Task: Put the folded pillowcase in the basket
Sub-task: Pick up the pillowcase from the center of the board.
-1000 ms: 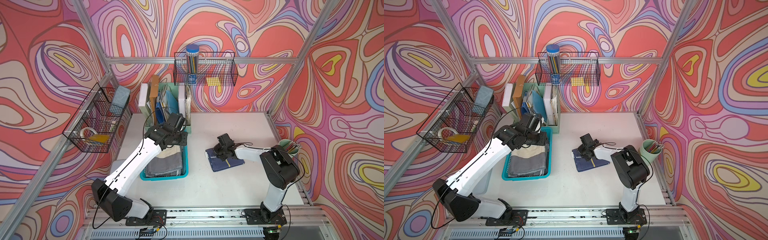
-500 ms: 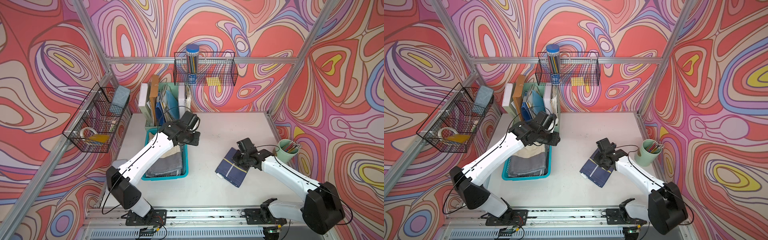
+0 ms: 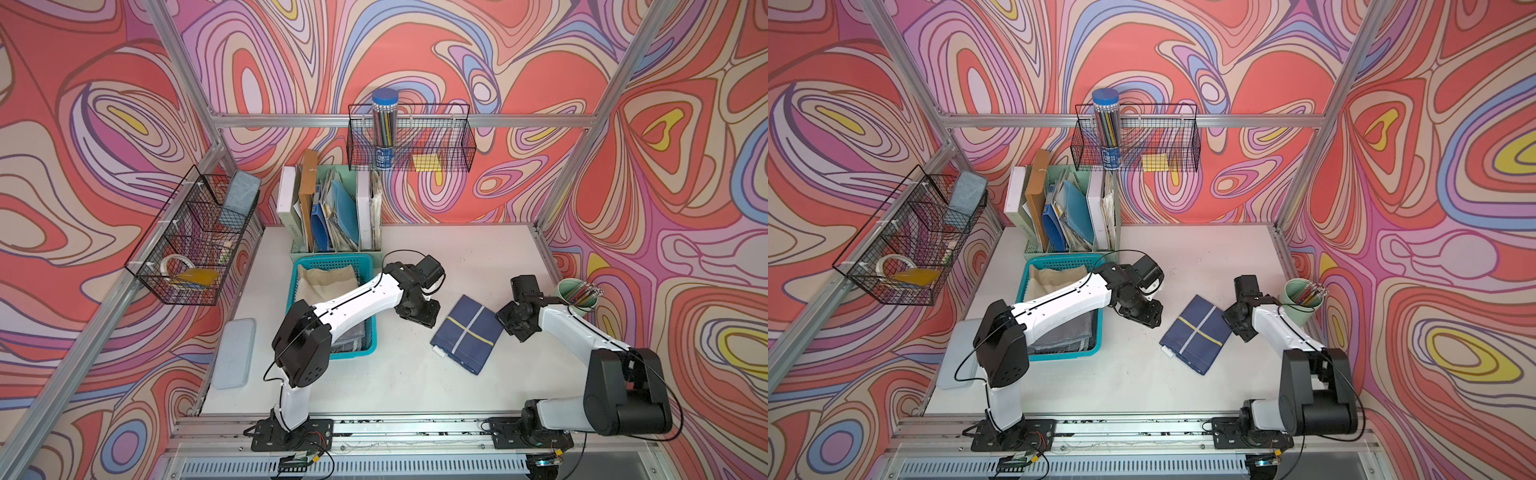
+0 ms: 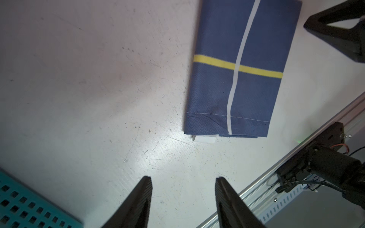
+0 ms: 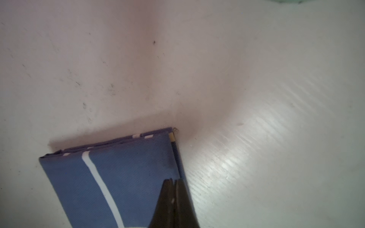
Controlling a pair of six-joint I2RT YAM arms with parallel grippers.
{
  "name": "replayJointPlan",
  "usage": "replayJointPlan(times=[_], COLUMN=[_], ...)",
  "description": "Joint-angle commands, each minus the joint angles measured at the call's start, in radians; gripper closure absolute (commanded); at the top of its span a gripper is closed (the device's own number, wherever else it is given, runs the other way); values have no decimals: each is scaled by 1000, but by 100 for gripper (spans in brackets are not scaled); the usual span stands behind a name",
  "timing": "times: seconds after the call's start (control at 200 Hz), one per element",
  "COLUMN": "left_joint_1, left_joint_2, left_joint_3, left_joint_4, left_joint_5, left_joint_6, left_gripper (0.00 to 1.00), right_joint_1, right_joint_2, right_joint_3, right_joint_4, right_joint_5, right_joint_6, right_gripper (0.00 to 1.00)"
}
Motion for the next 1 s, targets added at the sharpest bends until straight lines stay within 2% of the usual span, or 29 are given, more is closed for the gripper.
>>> replayJointPlan(times=[0.0, 0.13, 0.31, 0.446, 0.566, 0.821, 0.921, 0.996], left_joint_1=[-9, -9, -6, -3, 3, 18, 14, 6], left_joint_2=[28, 68, 80, 113, 87, 126, 133, 112], left_joint_3=[-25, -63, -172, -185, -258, -335, -362, -391], left_joint_4=[49, 83, 240, 295, 428, 579, 623, 661], left_joint_5=[44, 66, 86, 153, 168, 296, 351, 354], left_joint_6=[-29, -47, -80, -124, -178, -296, -340, -355], left_gripper=[39, 36, 33, 33, 33, 44, 54, 57], right_joint_1=[-2, -3, 3, 4, 10, 15, 16, 17], right_joint_2=[46, 121, 212, 227, 224, 229, 224, 220], right_joint_3=[-24, -12, 34, 61, 57, 41, 40, 40], right_joint_4=[72, 115, 169, 160, 164, 193, 194, 190], right_joint_5=[-42, -66, -99, -105, -116, -162, -168, -165], right_joint_6=[-53, -98, -140, -154, -168, -148, -146, -145], right_gripper=[100, 100, 100, 100, 100, 100, 100, 100])
